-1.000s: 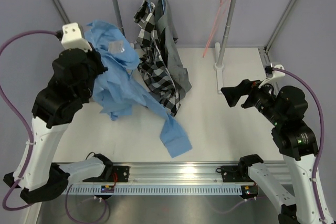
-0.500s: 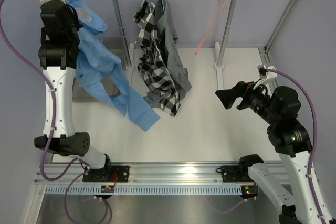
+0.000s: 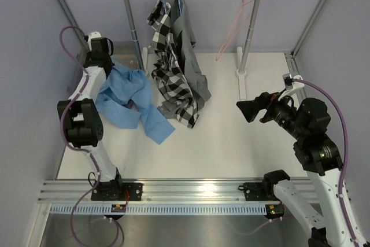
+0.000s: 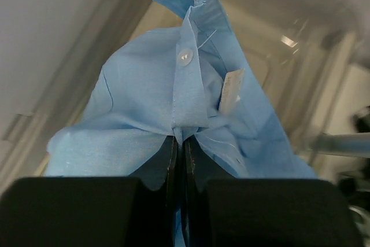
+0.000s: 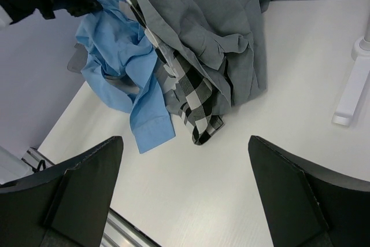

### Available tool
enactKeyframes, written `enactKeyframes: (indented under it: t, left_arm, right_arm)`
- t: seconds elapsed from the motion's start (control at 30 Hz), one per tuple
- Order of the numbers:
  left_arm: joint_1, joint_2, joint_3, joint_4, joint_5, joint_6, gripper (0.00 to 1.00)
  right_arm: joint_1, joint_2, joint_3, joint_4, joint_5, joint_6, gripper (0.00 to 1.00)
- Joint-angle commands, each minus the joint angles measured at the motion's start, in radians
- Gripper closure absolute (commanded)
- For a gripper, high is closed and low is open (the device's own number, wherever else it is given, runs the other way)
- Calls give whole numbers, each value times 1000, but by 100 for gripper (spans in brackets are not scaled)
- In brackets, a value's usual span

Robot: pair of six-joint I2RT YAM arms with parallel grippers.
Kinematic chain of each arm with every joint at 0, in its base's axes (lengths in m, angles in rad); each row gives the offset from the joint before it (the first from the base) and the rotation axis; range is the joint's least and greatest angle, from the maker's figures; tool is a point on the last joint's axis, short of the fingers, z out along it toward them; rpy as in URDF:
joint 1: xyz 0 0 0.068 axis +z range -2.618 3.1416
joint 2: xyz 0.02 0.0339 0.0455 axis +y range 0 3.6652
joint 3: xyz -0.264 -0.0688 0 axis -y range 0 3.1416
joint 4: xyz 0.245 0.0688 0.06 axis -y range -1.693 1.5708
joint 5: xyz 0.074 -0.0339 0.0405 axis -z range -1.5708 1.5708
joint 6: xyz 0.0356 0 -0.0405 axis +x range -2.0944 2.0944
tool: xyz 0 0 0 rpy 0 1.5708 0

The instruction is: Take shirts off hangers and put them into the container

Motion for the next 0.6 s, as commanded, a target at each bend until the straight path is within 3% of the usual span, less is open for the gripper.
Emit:
enactKeyframes:
  t: [0.0,0.1,0.13,0.17,0.27,0.43,0.57]
  left_arm:
    - [12,97,20,83,-34,-38,89]
    - [14,85,44,25,-2,-67,62]
    - [12,27,34,25,10,-84,47]
    - [12,-7,17,26,27,-98,21]
    - [-2,-143,14,-15,50,-130,1]
    - [-126,-335,-38,-132,6,-112,1]
    - [-369,-464,-201,-178,-117,-124,1]
  right_arm:
    - [12,-9,-7,25,20,-1,1]
    - [15,-19,-6,20,34,-9,0]
    - [18,-20,-9,21,40,-10,1]
    - [20,-20,-10,23,41,-10,1]
    - [21,-14,-18,32,34,-10,1]
    - [24,-3,-46,63,38,1,0]
    - [26,-8,-43,60,34,-1,1]
